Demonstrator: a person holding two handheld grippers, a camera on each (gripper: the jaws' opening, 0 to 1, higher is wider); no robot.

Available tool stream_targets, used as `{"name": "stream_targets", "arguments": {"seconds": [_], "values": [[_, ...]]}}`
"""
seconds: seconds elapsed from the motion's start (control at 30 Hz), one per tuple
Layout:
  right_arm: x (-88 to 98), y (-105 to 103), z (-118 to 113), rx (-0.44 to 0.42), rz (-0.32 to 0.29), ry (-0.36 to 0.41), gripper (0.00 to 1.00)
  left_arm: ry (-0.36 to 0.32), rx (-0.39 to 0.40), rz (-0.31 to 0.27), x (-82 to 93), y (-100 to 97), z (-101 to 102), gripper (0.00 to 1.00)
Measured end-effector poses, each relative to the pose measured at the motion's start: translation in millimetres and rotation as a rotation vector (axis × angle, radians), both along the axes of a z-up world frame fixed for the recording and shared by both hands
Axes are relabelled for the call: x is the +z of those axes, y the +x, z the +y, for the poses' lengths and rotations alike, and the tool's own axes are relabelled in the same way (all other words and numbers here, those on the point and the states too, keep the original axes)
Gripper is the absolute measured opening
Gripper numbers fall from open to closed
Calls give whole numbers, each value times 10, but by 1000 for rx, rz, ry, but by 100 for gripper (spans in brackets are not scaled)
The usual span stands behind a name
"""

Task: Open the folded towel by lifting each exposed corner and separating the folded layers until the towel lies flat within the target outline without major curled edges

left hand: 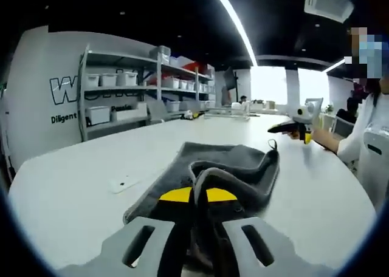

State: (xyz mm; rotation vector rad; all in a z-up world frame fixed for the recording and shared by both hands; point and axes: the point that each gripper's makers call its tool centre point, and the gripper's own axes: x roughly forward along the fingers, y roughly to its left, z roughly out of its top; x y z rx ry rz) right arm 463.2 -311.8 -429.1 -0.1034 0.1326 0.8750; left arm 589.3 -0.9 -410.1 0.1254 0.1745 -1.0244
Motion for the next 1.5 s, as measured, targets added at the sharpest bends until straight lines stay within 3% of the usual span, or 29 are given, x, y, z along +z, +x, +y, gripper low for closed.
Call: {"name": "stream_targets", "arguments": {"seconds": [0.57,1.07,1.3,1.5], "values": [[26,-28,20,6,-6,4,99,-5,-70,-45,255,-387,-162,5],[-10,-45,40,18,-3,-5,99,4,-188,-84,374,-934,-434,5],[-21,-45,44,19,1,-3,99,28,-254,-90,304,-1234,-570,5],[-35,-42,45,20,6,-2,99,106,-325,-82,73,-1459,-612,5]]}}
